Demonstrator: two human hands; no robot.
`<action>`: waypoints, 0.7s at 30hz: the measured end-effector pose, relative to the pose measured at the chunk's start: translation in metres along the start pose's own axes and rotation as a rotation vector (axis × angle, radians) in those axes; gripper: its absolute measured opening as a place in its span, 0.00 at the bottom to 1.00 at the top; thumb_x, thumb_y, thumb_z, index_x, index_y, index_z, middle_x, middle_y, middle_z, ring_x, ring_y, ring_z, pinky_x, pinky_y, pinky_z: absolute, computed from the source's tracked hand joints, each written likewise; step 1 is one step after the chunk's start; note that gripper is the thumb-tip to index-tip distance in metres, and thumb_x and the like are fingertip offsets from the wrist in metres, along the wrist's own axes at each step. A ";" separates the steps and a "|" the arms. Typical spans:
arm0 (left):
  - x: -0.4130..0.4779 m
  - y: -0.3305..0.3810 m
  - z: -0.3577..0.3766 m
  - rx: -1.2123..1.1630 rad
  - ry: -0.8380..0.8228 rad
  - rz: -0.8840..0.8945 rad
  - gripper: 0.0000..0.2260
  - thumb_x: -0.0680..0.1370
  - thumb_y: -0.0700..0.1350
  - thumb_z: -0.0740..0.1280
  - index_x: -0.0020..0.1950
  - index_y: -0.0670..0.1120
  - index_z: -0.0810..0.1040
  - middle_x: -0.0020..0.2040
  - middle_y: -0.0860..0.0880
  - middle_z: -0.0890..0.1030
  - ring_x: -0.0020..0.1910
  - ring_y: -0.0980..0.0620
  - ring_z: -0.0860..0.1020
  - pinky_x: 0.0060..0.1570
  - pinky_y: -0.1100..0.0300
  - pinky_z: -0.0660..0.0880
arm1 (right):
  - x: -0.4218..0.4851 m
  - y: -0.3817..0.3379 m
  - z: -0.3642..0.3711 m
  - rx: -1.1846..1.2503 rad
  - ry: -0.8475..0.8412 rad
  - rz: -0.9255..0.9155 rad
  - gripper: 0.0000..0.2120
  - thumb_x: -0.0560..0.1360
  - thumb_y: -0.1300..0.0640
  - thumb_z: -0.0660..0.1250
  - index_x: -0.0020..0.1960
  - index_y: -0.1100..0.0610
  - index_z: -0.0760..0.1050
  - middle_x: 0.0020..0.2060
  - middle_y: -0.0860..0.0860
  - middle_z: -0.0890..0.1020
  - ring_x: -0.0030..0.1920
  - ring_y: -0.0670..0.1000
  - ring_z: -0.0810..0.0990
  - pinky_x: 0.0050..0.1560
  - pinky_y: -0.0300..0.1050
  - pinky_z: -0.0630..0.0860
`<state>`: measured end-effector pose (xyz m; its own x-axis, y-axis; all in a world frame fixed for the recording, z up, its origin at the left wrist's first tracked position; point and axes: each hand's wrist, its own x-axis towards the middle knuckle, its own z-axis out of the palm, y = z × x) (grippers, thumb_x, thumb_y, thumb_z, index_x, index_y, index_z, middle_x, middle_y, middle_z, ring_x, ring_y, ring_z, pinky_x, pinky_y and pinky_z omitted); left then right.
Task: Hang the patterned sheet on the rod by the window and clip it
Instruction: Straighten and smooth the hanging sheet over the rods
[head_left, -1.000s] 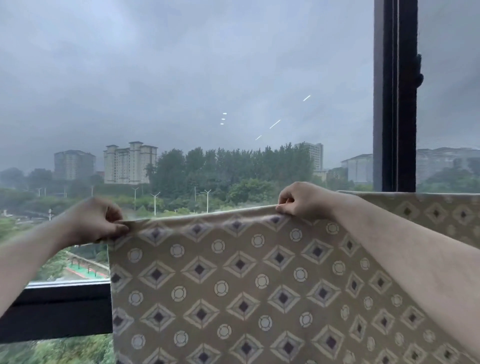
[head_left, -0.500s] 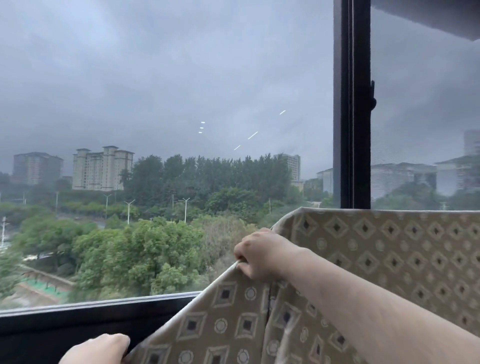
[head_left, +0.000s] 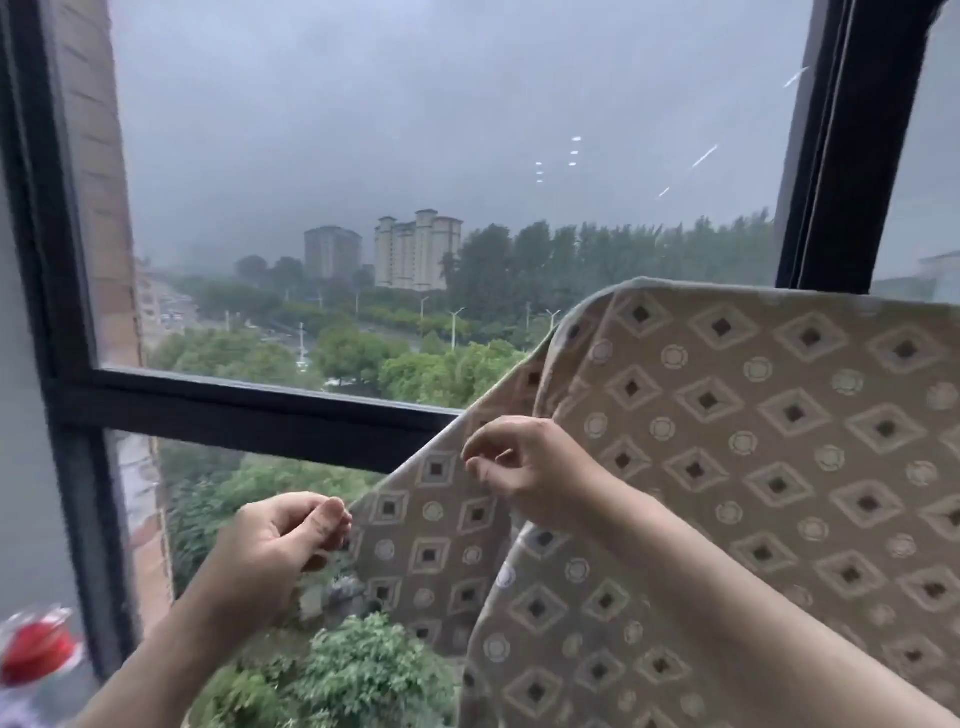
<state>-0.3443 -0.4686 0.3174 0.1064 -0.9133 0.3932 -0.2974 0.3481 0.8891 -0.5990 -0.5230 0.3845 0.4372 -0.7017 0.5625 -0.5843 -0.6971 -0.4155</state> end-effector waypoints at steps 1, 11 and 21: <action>-0.020 0.001 0.002 -0.011 0.043 -0.040 0.11 0.75 0.49 0.66 0.40 0.45 0.85 0.36 0.44 0.84 0.35 0.49 0.81 0.37 0.53 0.77 | -0.011 0.003 0.004 0.056 -0.015 0.009 0.03 0.74 0.58 0.70 0.45 0.54 0.83 0.40 0.45 0.83 0.42 0.43 0.81 0.46 0.35 0.76; -0.133 -0.016 0.025 0.007 0.150 -0.278 0.14 0.81 0.45 0.62 0.43 0.39 0.83 0.41 0.41 0.84 0.38 0.51 0.81 0.38 0.59 0.76 | -0.075 0.006 0.039 0.362 -0.216 0.085 0.07 0.76 0.63 0.69 0.44 0.52 0.82 0.34 0.43 0.83 0.34 0.36 0.78 0.40 0.30 0.73; -0.246 -0.095 -0.071 0.052 0.469 -0.509 0.15 0.81 0.44 0.62 0.38 0.43 0.83 0.38 0.44 0.84 0.39 0.49 0.80 0.44 0.52 0.76 | -0.100 -0.048 0.173 0.545 -0.486 0.124 0.05 0.76 0.59 0.69 0.46 0.51 0.83 0.37 0.43 0.84 0.37 0.39 0.78 0.42 0.36 0.73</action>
<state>-0.2748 -0.2618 0.1532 0.6399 -0.7684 0.0006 -0.1460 -0.1208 0.9819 -0.4969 -0.4451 0.2247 0.7174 -0.6778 0.1611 -0.2818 -0.4937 -0.8227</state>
